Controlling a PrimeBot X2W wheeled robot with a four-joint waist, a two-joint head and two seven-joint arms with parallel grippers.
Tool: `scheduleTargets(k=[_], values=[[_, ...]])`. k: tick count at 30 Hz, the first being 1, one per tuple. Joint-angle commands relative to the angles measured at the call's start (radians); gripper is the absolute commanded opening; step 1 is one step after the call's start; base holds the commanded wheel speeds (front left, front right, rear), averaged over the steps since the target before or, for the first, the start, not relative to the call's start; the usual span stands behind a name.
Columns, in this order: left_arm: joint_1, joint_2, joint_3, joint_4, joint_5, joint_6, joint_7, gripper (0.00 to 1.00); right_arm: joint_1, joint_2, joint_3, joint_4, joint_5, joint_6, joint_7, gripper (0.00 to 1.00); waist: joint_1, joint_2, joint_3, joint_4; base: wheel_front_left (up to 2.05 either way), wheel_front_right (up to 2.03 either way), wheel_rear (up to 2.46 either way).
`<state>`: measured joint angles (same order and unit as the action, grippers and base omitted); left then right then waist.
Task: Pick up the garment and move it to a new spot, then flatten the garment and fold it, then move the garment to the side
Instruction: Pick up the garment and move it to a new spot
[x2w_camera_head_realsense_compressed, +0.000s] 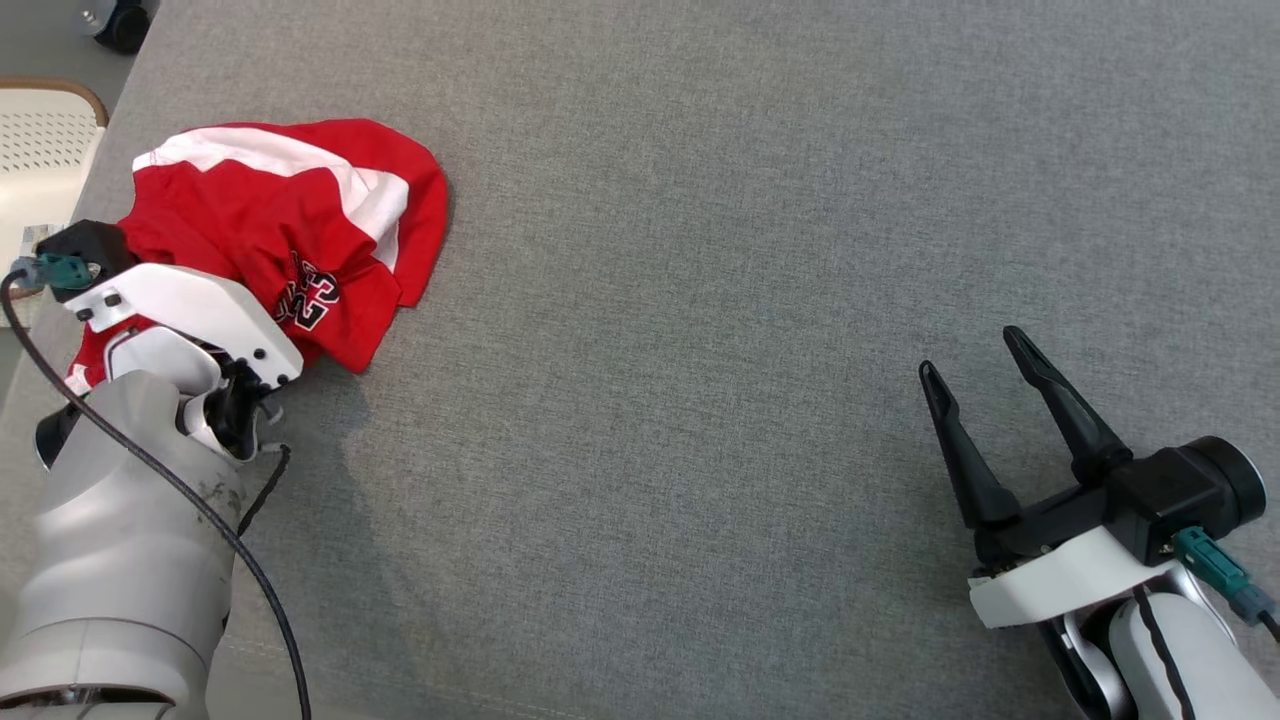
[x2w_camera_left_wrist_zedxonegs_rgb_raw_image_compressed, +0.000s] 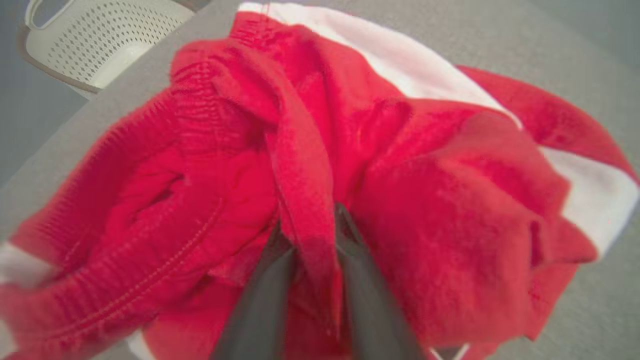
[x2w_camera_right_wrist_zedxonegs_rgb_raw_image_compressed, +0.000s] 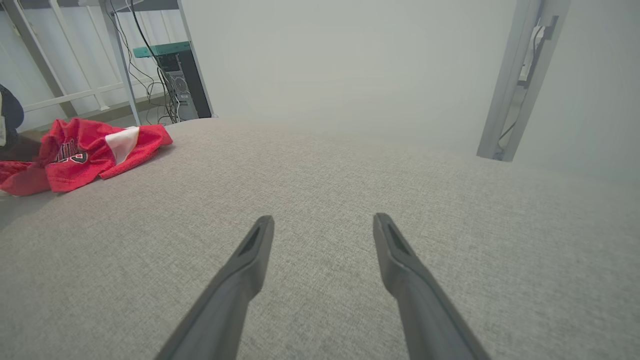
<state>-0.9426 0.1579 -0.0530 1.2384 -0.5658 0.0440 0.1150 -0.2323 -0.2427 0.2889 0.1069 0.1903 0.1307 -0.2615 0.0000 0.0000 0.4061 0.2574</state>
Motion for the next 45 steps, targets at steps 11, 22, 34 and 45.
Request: scheduleTargets(k=[11,22,34,45], values=[[-0.003,0.044,0.001,-0.086,0.022,-0.038,-0.347,0.0,0.016,0.031,0.001,0.014,0.011,0.0,-0.004,1.0,0.0,0.0,-0.086,-0.033,0.0,0.0,0.0],[0.046,0.064,0.019,-0.357,0.067,-0.073,-0.379,0.0,0.055,0.094,-0.008,0.023,0.018,0.0,-0.004,1.0,0.0,0.0,-0.203,-0.118,0.0,0.0,0.0],[0.172,0.04,-0.02,-0.639,0.07,-0.085,-0.346,0.0,0.086,0.125,-0.019,0.016,0.018,0.0,-0.004,1.0,0.0,0.0,-0.289,-0.284,0.0,0.0,0.0],[0.317,-0.03,-0.142,-0.832,0.121,-0.088,-0.338,0.0,0.06,0.143,-0.021,0.014,0.018,0.0,-0.004,1.0,0.0,0.0,-0.3,-0.436,0.0,0.0,0.0]])
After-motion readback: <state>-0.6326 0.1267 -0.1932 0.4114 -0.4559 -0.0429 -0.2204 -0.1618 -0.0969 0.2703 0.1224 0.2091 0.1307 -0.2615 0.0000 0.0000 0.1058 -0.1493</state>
